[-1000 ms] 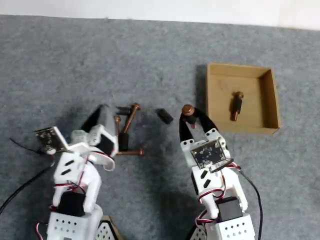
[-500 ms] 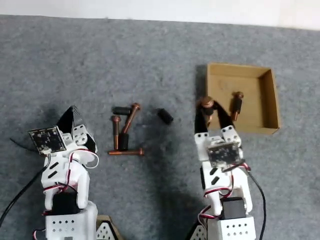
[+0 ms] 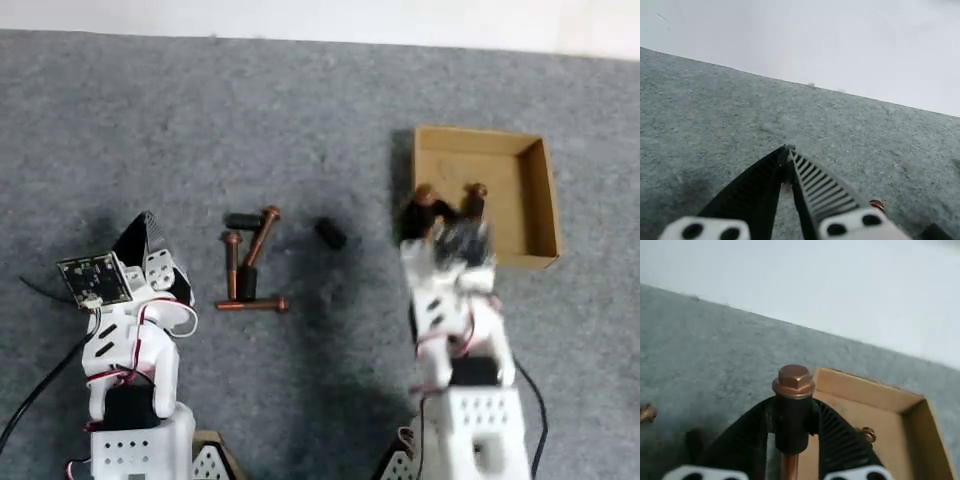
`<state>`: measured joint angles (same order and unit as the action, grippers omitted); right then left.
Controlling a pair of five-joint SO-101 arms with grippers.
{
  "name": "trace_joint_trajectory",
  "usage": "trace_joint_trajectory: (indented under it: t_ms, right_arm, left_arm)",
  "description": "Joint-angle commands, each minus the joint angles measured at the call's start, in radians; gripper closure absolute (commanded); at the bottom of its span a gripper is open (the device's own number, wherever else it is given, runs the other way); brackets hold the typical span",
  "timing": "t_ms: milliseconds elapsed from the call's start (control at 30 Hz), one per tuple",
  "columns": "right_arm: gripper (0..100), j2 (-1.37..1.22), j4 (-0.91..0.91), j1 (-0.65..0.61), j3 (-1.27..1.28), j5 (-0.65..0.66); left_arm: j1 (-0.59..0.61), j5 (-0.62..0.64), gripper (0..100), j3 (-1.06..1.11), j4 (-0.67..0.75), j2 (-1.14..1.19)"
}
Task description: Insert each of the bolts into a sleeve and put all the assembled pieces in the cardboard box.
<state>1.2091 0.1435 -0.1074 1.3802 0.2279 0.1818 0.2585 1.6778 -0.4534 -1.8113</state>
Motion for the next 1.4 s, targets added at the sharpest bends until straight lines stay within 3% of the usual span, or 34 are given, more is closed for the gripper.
trace_joint_trajectory:
  t_ms: [0,133,200,367,600,867,1100,1367]
  right_arm:
    - [99.3,-0.553,-0.047,0.101,-0.438,-0.218]
    - [99.3,-0.935,-0.047,0.139,-0.68,-0.427]
    - [99.3,-1.086,-0.047,0.145,-0.779,-0.465]
    - [99.3,-1.336,-0.047,0.176,-0.943,-0.42]
    - [99.1,-1.475,-0.047,0.147,-1.006,-0.354]
    - [77.4,-1.48,-0.039,0.076,-1.0,-0.258]
    - [77.5,-1.331,-0.016,0.07,-0.931,-0.262]
    - [77.5,-0.951,-0.018,-0.147,-0.619,-0.258]
  left_arm:
    - [0.008,-0.023,98,0.018,-0.002,-0.01]
    - [0.008,-0.023,98,0.018,-0.002,-0.01]
    - [0.008,-0.023,98,0.018,-0.002,-0.01]
    - [0.007,-0.023,98,0.018,-0.002,-0.01]
    - [-0.024,-0.025,98,0.018,-0.002,-0.01]
    - [-0.024,-0.025,98,0.018,-0.002,-0.01]
    - [-0.024,-0.025,98,0.018,-0.002,-0.01]
    - [-0.024,-0.025,98,0.018,-0.002,-0.01]
